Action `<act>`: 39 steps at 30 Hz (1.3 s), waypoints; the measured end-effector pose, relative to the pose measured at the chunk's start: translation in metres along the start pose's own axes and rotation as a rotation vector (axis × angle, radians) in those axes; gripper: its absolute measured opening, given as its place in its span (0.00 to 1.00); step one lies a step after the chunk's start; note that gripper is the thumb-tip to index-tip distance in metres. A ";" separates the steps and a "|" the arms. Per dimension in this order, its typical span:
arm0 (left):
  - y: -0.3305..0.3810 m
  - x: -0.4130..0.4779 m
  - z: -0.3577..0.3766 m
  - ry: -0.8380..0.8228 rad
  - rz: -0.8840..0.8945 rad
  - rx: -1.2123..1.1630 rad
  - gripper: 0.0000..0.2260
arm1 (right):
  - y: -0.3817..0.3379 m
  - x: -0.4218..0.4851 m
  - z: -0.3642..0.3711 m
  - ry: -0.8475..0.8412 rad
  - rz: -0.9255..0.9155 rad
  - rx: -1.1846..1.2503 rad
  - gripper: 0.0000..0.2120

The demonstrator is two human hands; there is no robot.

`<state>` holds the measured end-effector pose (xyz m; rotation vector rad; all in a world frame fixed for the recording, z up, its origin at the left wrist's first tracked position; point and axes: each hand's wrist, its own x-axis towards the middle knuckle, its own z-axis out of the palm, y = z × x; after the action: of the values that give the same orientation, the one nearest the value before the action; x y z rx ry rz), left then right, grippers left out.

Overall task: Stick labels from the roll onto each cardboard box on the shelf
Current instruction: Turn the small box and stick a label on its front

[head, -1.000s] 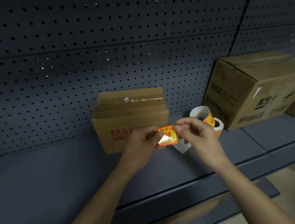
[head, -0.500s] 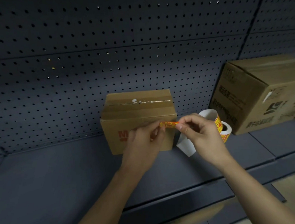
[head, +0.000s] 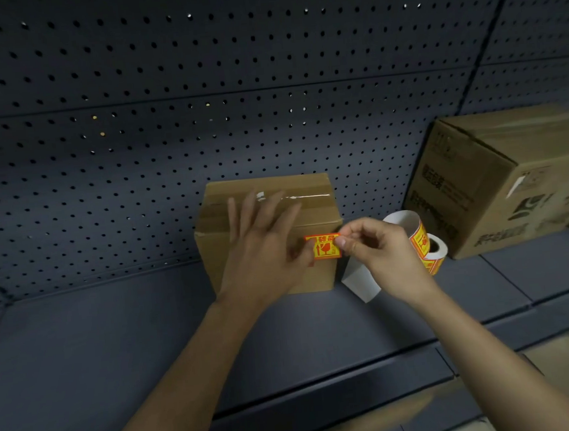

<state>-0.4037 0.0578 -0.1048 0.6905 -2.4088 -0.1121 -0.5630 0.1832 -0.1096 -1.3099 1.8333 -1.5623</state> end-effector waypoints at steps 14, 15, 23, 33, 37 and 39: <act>-0.010 0.004 0.023 0.067 -0.018 -0.040 0.25 | 0.010 0.011 0.002 0.004 0.014 0.005 0.03; -0.010 0.004 0.023 0.070 -0.021 -0.047 0.24 | 0.010 0.011 0.001 0.004 0.014 0.002 0.03; -0.009 0.006 0.025 0.084 -0.054 -0.052 0.18 | 0.014 0.014 -0.002 0.024 0.008 -0.045 0.03; -0.008 0.007 0.027 0.120 -0.062 -0.049 0.20 | 0.018 0.017 -0.003 0.032 0.003 -0.082 0.02; -0.007 0.007 0.029 0.137 -0.064 -0.043 0.21 | 0.019 0.017 -0.003 0.033 0.000 -0.090 0.01; -0.006 0.007 0.029 0.153 -0.064 -0.038 0.20 | 0.019 0.017 -0.003 0.034 -0.003 -0.095 0.01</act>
<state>-0.4229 0.0462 -0.1254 0.7321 -2.2343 -0.1265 -0.5810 0.1692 -0.1217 -1.3360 1.9481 -1.5247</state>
